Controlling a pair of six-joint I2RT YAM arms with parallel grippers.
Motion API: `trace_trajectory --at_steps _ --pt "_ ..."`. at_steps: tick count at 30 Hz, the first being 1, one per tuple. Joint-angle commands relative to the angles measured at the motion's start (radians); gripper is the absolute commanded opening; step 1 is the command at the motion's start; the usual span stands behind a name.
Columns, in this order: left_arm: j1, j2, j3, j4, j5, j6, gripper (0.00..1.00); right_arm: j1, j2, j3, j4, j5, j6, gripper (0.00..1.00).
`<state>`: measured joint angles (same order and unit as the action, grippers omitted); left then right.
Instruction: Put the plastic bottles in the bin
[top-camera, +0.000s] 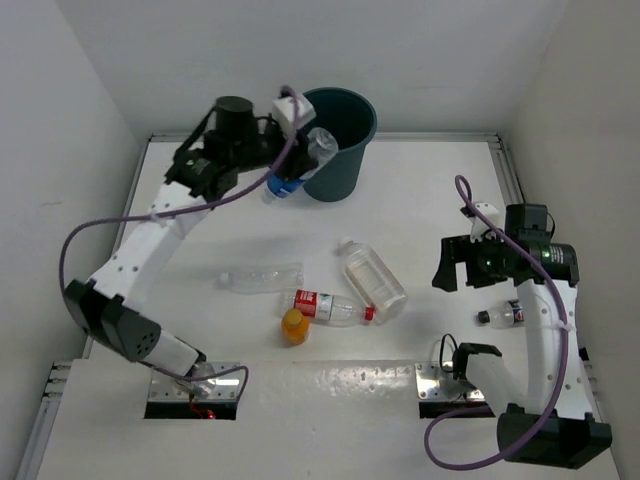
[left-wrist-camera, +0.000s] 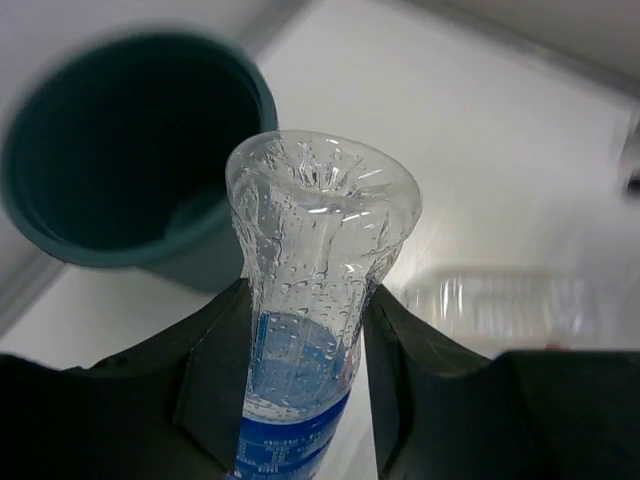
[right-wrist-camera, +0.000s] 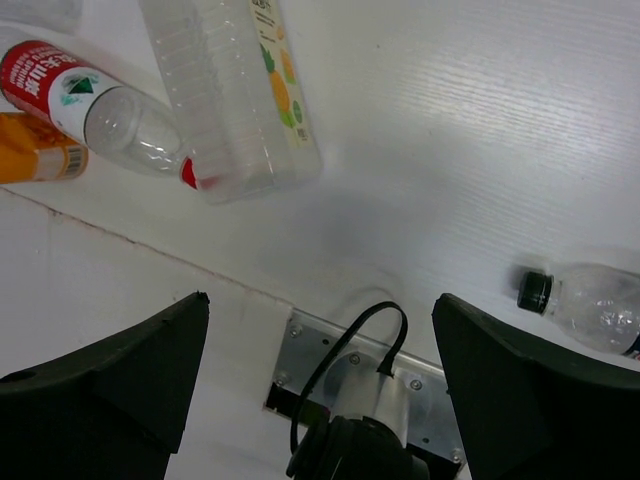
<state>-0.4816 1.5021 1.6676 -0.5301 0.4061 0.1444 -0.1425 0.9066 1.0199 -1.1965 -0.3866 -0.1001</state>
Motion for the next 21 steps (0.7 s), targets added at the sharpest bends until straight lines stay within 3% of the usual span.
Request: trace_trajectory --at_steps 1,2,4,5,8,12,15,21 --pt "0.067 -0.148 -0.098 0.356 0.148 -0.186 0.04 -0.003 0.029 0.051 0.073 -0.073 0.034 0.92" --pt "0.092 -0.201 -0.253 0.493 0.134 -0.231 0.00 -0.002 0.034 0.057 0.089 -0.092 0.057 0.91" --pt "0.092 -0.290 -0.403 0.832 0.073 -0.302 0.00 0.023 0.063 0.065 0.155 -0.089 0.092 0.88" --pt "0.092 -0.316 -0.454 0.872 0.018 -0.302 0.00 0.041 0.077 0.101 0.166 -0.072 0.123 0.87" --pt "0.118 -0.287 -0.347 0.744 -0.007 -0.350 0.00 0.174 0.243 0.216 0.143 -0.009 0.134 0.88" --pt "0.169 -0.275 -0.356 0.728 0.025 -0.384 0.00 0.257 0.385 0.317 0.130 0.082 0.139 0.91" --pt "0.178 -0.286 -0.358 0.658 -0.010 -0.374 0.00 0.404 0.455 0.297 0.152 0.159 0.142 0.95" --pt "0.187 -0.273 -0.338 0.556 -0.061 -0.355 0.00 0.578 0.578 0.267 0.210 0.316 0.135 0.97"
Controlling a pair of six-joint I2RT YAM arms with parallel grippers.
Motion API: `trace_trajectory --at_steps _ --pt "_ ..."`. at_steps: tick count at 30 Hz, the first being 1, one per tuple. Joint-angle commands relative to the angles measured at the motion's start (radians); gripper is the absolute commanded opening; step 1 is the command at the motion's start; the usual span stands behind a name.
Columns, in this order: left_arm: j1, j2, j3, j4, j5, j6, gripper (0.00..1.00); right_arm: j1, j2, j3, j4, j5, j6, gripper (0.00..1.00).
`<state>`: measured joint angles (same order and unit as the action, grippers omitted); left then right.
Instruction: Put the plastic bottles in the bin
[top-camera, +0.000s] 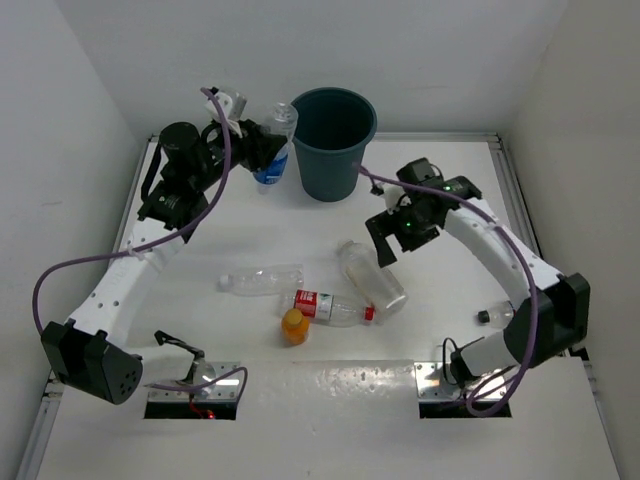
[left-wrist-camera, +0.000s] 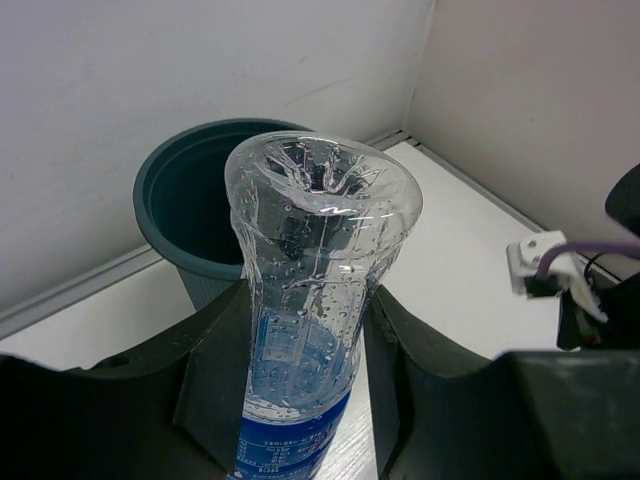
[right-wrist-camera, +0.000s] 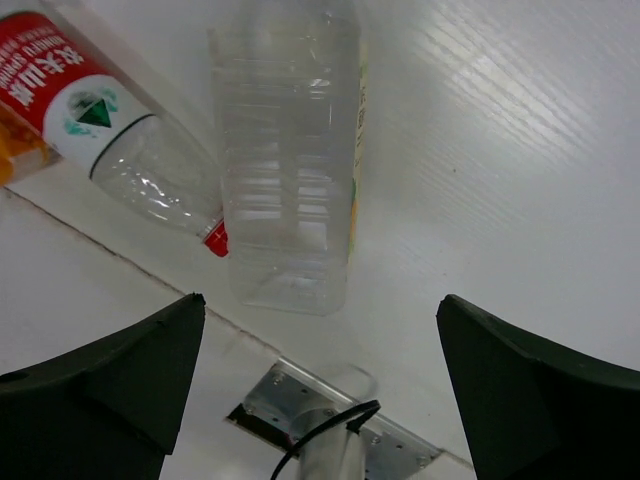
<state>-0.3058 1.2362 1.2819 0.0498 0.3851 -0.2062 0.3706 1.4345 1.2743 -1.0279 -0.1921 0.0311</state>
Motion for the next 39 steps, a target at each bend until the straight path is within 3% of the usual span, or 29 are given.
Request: trace_trajectory --at_steps 1,9,25,39 --pt "0.011 -0.007 0.048 -0.037 -0.049 0.005 0.00 0.083 0.067 0.019 0.040 0.155 -0.006 0.97" --pt "0.011 -0.017 -0.001 -0.097 -0.083 0.034 0.00 0.229 0.271 0.114 0.106 0.258 0.056 0.99" --pt "0.040 -0.027 -0.064 -0.070 -0.034 0.016 0.00 0.231 0.515 0.298 0.112 0.206 0.108 0.99" --pt "0.092 -0.037 -0.128 -0.036 0.015 -0.025 0.00 0.248 0.635 0.284 0.097 0.203 0.093 0.98"
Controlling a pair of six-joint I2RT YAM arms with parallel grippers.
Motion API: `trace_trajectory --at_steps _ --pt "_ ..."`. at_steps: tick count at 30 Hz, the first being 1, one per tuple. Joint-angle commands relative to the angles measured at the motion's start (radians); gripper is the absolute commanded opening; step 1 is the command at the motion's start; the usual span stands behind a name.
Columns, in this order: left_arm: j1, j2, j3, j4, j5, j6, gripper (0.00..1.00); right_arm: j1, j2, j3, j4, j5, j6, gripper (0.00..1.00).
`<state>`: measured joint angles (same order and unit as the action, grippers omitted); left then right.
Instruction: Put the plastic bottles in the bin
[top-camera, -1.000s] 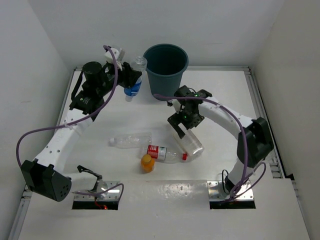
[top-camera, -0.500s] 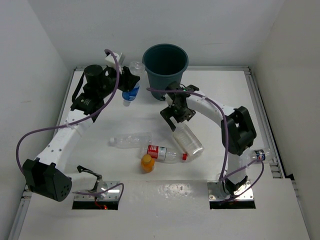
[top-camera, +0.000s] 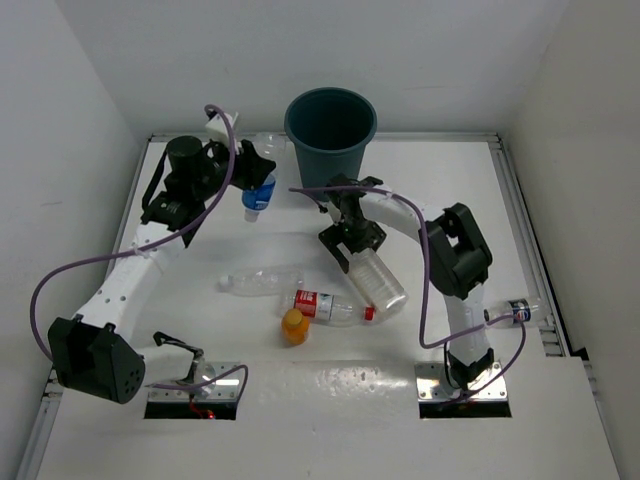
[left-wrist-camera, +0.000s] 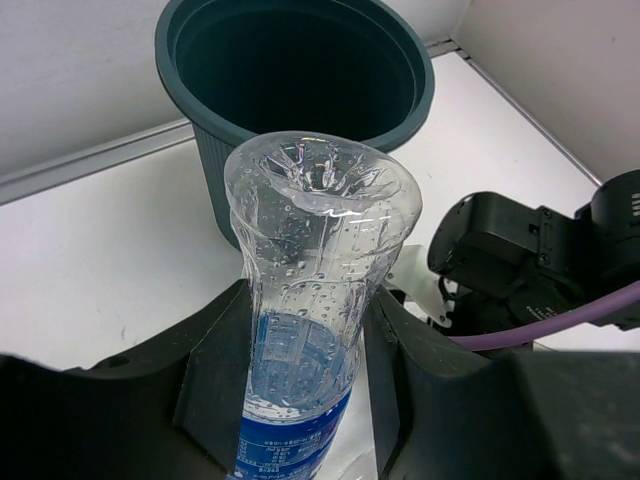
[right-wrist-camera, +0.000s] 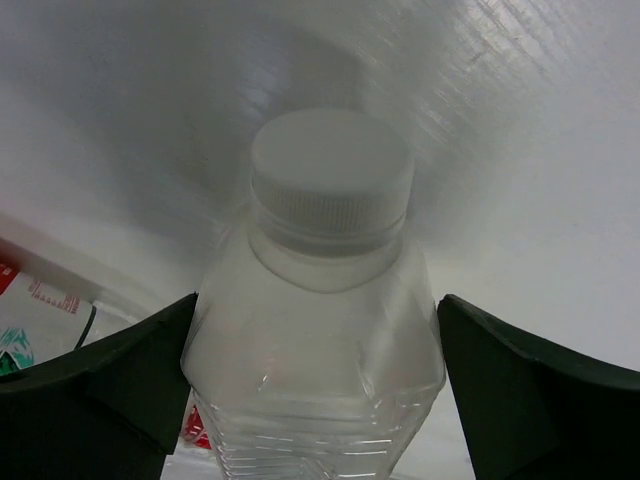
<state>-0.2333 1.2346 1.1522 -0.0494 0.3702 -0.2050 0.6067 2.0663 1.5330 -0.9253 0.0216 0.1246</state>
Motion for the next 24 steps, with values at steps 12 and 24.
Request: trace_trajectory --at_steps 12,24 --pt "0.068 -0.026 0.043 0.170 0.190 -0.093 0.00 0.010 -0.208 0.103 -0.061 -0.043 -0.068 0.13" --pt "0.063 0.173 0.310 0.426 0.280 -0.229 0.00 -0.166 -0.460 0.565 0.130 -0.410 0.030 0.00"
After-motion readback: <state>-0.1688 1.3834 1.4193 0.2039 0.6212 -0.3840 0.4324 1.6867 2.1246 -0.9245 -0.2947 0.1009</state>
